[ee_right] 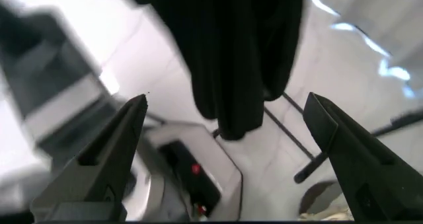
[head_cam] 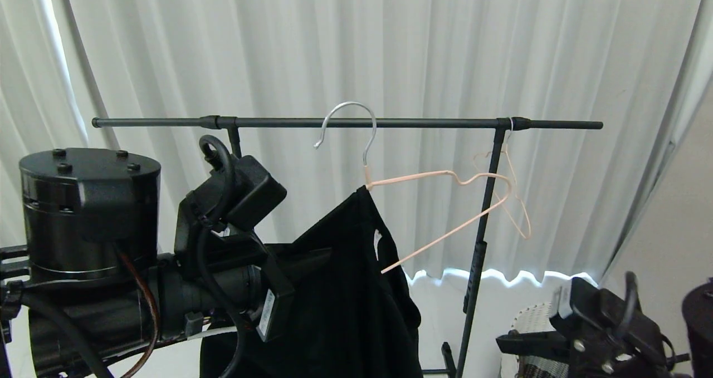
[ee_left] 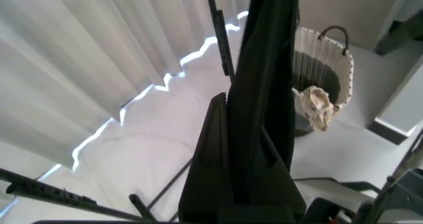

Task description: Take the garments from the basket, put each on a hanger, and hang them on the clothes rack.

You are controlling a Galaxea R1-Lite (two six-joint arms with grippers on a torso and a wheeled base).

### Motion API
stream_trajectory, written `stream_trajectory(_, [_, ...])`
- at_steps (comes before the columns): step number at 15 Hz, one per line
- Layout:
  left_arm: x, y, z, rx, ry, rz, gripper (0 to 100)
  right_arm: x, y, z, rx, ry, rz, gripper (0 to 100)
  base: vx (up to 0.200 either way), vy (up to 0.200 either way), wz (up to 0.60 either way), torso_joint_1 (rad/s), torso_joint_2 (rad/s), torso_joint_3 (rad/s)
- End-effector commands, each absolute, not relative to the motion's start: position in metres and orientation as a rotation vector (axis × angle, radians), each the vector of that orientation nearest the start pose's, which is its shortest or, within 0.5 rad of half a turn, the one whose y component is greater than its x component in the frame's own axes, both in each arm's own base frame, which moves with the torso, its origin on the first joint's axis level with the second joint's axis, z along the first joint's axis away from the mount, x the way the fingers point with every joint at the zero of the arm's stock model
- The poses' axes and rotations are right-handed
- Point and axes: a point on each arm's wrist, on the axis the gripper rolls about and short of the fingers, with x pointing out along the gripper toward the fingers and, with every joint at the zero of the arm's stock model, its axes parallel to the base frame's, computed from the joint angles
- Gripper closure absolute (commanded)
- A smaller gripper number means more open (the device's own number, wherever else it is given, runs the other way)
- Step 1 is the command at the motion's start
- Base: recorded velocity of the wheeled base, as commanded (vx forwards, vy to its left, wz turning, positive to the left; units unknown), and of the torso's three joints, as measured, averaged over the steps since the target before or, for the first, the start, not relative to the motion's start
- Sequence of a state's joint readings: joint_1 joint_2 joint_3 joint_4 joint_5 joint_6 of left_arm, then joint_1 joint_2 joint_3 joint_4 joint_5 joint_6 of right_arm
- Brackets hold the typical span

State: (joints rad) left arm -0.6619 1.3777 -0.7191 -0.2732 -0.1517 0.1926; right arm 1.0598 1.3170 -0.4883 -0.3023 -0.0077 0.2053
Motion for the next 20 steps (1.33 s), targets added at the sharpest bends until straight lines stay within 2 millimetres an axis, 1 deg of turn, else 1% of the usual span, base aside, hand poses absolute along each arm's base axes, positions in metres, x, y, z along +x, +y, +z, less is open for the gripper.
stream_trajectory(1, [0.176, -0.140, 0.208, 0.278, 0.302, -0.837, 100, 0.112, 0.192, 0.155, -0.043, 0.610, 0.831, 0, 0.000, 0.000, 0.00, 0.000, 0.00, 0.000])
stream_trajectory(2, [0.176, -0.141, 0.209, 0.274, 0.294, -0.836, 100, 0.123, 0.208, 0.153, 0.019, 0.592, 0.773, 0, 0.000, 0.000, 0.00, 0.000, 0.00, 0.000])
stream_trajectory(4, [0.176, -0.141, 0.209, 0.273, 0.292, -0.836, 100, 0.136, 0.228, 0.149, 0.090, 0.556, 0.710, 0, 0.000, 0.000, 0.00, 0.000, 0.00, 0.000])
stream_trajectory(5, [0.176, -0.141, 0.210, 0.272, 0.288, -0.836, 100, 0.144, 0.236, 0.145, 0.109, 0.546, 0.662, 0, 0.000, 0.000, 0.00, 0.000, 0.00, 0.000])
stream_trajectory(7, [0.175, -0.140, 0.211, 0.271, 0.283, -0.835, 100, 0.156, 0.244, 0.138, 0.126, 0.542, 0.592, 0, 0.000, 0.000, 0.00, 0.000, 0.00, 0.000])
stream_trajectory(8, [0.175, -0.140, 0.212, 0.270, 0.280, -0.835, 100, 0.161, 0.245, 0.138, 0.157, 0.538, 0.563, 0, 0.000, 0.000, 0.00, 0.000, 0.00, 0.000])
stream_trajectory(10, [0.175, -0.140, 0.214, 0.269, 0.272, -0.833, 100, 0.167, 0.242, 0.134, 0.156, 0.539, 0.524, 0, 0.000, 0.000, 0.00, 0.000, 0.00, 0.000])
stream_trajectory(18, [0.176, -0.141, 0.214, 0.269, 0.274, -0.835, 100, 0.166, 0.244, 0.130, 0.138, 0.546, 0.531, 0, 0.000, 0.000, 0.00, 0.000, 0.00, 0.000])
stream_trajectory(20, [0.179, -0.141, 0.210, 0.271, 0.290, -0.827, 100, 0.161, 0.245, 0.131, 0.135, 0.548, 0.544, 0, 0.000, 0.000, 0.00, 0.000, 0.00, 0.000])
